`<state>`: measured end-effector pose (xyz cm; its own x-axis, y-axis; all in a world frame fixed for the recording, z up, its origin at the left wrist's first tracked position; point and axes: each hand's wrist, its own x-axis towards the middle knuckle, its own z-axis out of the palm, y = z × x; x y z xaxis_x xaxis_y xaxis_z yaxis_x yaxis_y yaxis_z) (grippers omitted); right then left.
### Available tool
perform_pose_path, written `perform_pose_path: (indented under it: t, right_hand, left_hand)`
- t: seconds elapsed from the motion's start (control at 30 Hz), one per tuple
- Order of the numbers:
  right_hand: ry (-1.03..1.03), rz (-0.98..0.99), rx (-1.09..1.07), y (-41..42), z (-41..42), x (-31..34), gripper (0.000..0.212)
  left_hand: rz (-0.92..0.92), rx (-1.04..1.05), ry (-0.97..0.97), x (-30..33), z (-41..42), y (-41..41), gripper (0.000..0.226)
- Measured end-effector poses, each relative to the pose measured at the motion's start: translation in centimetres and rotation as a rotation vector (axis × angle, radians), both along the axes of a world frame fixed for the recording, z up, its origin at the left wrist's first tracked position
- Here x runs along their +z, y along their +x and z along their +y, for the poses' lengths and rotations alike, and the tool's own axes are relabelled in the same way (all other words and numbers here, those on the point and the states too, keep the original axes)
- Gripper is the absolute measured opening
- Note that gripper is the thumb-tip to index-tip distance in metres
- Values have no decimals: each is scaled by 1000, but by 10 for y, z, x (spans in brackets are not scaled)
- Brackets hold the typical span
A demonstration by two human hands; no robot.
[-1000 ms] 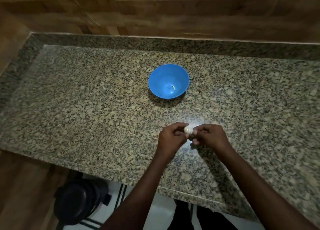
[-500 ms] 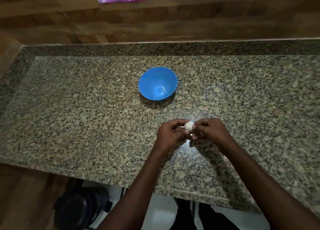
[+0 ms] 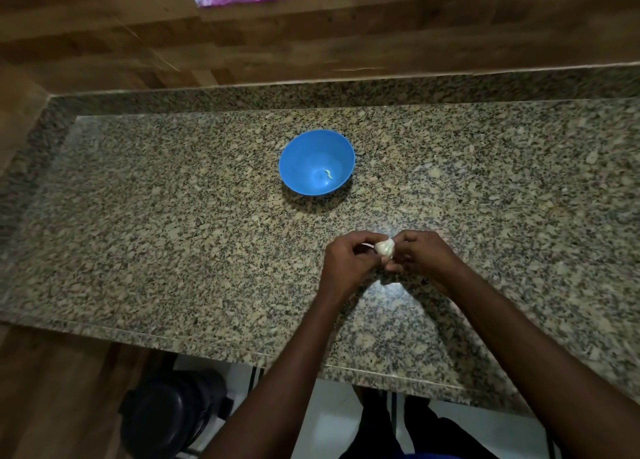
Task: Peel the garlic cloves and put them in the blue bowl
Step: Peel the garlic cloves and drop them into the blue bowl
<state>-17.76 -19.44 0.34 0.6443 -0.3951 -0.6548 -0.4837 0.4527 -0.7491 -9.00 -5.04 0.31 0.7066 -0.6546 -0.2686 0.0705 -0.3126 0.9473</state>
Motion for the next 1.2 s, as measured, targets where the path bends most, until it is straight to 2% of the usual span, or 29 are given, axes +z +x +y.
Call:
perform_pose_path:
  t: [0.1, 0.23, 0.43, 0.57, 0.67, 0.8, 1.0, 1.1, 1.2]
  right_hand:
    - [-17, 24, -106, 3, 6, -3, 7]
    - [22, 38, -214, 1, 10, -7, 4]
    - [87, 57, -129, -2, 12, -2, 13]
    - [96, 0, -100, -6, 12, -4, 12]
    - [82, 9, -95, -8, 12, -8, 1]
    - [94, 7, -100, -7, 16, -12, 11]
    - [72, -40, -131, -11, 21, -14, 5]
    - [-164, 88, -100, -19, 17, -19, 11]
    - [-459, 207, 99, -24, 10, -20, 14]
  left_hand:
    - [-86, 72, 10, 1, -3, -8, 30]
    - [-38, 153, 30, 0, -3, -8, 31]
    - [5, 145, 67, -8, 1, 0, 30]
    - [35, 142, 50, -8, 1, 2, 29]
    - [53, 166, 43, -9, 1, 2, 27]
    - [22, 162, 70, -15, 3, 0, 27]
    - [17, 196, 84, -18, 6, 0, 27]
    - [-245, 261, 190, -20, 11, 1, 27]
    - [-485, 159, 276, -28, 17, 7, 35]
